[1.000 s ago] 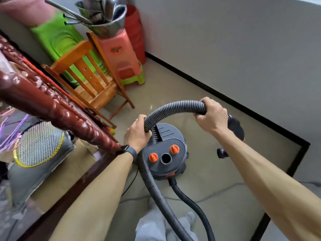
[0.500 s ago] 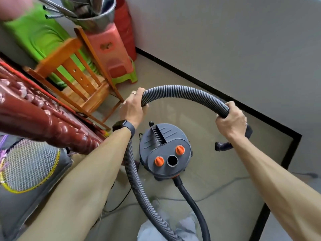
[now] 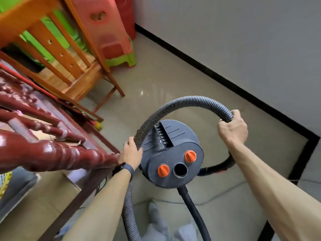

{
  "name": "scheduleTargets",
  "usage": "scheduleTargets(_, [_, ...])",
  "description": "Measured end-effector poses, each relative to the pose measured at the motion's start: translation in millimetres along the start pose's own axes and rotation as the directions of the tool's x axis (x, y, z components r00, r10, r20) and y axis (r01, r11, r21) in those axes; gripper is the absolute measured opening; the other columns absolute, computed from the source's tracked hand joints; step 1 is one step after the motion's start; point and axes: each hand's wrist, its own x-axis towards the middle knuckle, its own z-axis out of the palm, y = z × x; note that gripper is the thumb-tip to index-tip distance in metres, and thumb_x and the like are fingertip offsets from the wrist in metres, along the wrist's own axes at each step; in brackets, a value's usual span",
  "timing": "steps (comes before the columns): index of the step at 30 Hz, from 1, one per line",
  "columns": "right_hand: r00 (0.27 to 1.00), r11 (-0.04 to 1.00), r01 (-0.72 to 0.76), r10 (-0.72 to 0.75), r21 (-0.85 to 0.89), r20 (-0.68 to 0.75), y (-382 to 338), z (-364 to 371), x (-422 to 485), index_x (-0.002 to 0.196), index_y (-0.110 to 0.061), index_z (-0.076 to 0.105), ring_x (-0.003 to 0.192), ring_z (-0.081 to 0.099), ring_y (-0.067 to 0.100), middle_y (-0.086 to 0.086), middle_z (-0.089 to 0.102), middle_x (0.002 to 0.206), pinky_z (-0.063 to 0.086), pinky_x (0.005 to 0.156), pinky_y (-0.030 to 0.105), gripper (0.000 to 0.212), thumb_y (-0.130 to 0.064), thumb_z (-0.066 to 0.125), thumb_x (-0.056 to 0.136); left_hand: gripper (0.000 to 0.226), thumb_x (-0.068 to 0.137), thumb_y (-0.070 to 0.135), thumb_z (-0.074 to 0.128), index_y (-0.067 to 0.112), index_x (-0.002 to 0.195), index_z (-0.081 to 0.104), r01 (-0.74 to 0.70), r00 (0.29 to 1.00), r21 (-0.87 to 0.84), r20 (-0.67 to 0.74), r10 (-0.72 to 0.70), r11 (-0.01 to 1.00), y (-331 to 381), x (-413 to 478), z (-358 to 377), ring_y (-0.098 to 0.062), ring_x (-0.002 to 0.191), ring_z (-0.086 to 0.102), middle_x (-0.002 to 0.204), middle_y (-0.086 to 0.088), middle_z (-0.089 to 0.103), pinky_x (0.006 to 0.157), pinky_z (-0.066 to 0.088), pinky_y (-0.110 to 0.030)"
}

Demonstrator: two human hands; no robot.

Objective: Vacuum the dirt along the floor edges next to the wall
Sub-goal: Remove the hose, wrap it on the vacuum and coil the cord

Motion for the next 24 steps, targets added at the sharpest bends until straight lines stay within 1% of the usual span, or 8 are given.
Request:
scheduleTargets(4, [0.996,0.992,0.087,-0.083,-0.094,0.042,18.2,42.2,14.9,0.113,-0.027,0.05,0.1,0.061,0.039,0.007,0.066,0.103,0.043,0.095,0.047,0.033,-0.014,0.054,0.083,0.039,0.095,0.017,0.06,0.01,0.13,0.046,-0.002,0.986,-0.143,-0.165,-0.022,0.99,-3.4,45.7,-1.5,-0.043,0.109,0.054,0.121,-0.024,0.052,0.085,0.041,-0.042])
scheduleTargets(8, [0.983,0.957,0.175,-0.155,-0.233,0.102,43.1,61.3,40.1,0.118,-0.017,0.036,0.098,0.062,0.046,0.017,0.061,0.114,0.048,0.088,0.051,0.033,-0.018,0.058,0.093,0.046,0.094,0.027,0.062,0.024,0.137,0.046,-0.105,0.972,-0.062,-0.216,0.089,0.992,4.8,99.3,-8.3,-0.039,0.11,0.055,0.123,-0.016,0.053,0.091,0.045,-0.044])
scheduleTargets(11, [0.978,0.934,0.195,-0.164,-0.3,0.127,64.5,64.6,60.9,0.131,-0.015,0.034,0.087,0.056,0.046,0.02,0.051,0.122,0.039,0.076,0.048,0.038,-0.032,0.052,0.104,0.043,0.092,0.037,0.065,0.03,0.133,0.052,-0.249,0.966,-0.109,-0.104,0.238,0.962,11.8,125.0,2.5,-0.032,0.111,0.057,0.12,-0.01,0.06,0.093,0.045,-0.038])
scheduleTargets(13, [0.978,0.931,0.19,-0.152,-0.31,0.145,80.5,66.8,67.9,0.136,-0.016,0.032,0.082,0.049,0.041,0.021,0.048,0.122,0.036,0.075,0.046,0.04,-0.036,0.049,0.106,0.041,0.092,0.037,0.066,0.028,0.13,0.055,-0.268,0.963,-0.123,-0.004,0.269,0.956,20.0,135.7,16.3,-0.028,0.115,0.057,0.122,-0.008,0.063,0.093,0.043,-0.034])
scheduleTargets(16, [0.985,0.957,0.133,-0.1,-0.257,0.138,111.4,74.6,65.4,0.135,-0.018,0.034,0.093,0.057,0.047,0.022,0.051,0.12,0.037,0.076,0.046,0.038,-0.031,0.052,0.104,0.041,0.092,0.034,0.066,0.026,0.131,0.056,-0.255,0.963,-0.163,0.048,0.266,0.953,38.2,147.7,37.5,-0.025,0.119,0.056,0.128,-0.003,0.063,0.094,0.039,-0.027])
scheduleTargets(18, [0.99,0.972,0.053,-0.021,-0.229,0.141,135.4,81.7,57.1,0.133,-0.02,0.035,0.098,0.059,0.048,0.021,0.052,0.117,0.039,0.078,0.046,0.037,-0.028,0.054,0.102,0.04,0.093,0.03,0.065,0.024,0.132,0.057,-0.27,0.957,-0.17,0.056,0.283,0.948,53.1,156.4,46.9,-0.022,0.121,0.056,0.129,-0.001,0.064,0.094,0.037,-0.024])
scheduleTargets(21, [0.979,0.971,-0.067,0.108,-0.228,0.172,173.9,93.5,40.0,0.134,-0.021,0.037,0.1,0.059,0.047,0.021,0.055,0.116,0.046,0.085,0.049,0.038,-0.025,0.054,0.101,0.035,0.095,0.028,0.062,0.027,0.13,0.06,-0.291,0.951,-0.101,0.079,0.3,0.951,73.8,170.7,59.0,-0.023,0.123,0.056,0.129,0.001,0.065,0.1,0.037,-0.026])
scheduleTargets(24, [0.966,0.963,-0.123,0.171,-0.239,0.195,207.9,105.3,20.1,0.134,-0.024,0.038,0.1,0.06,0.046,0.019,0.056,0.114,0.048,0.088,0.051,0.038,-0.024,0.054,0.1,0.034,0.102,0.032,0.047,0.028,0.134,0.057,-0.307,0.946,-0.001,0.112,0.305,0.952,88.4,178.7,74.6,-0.029,0.129,0.051,0.136,0.0,0.06,0.104,0.036,-0.032])
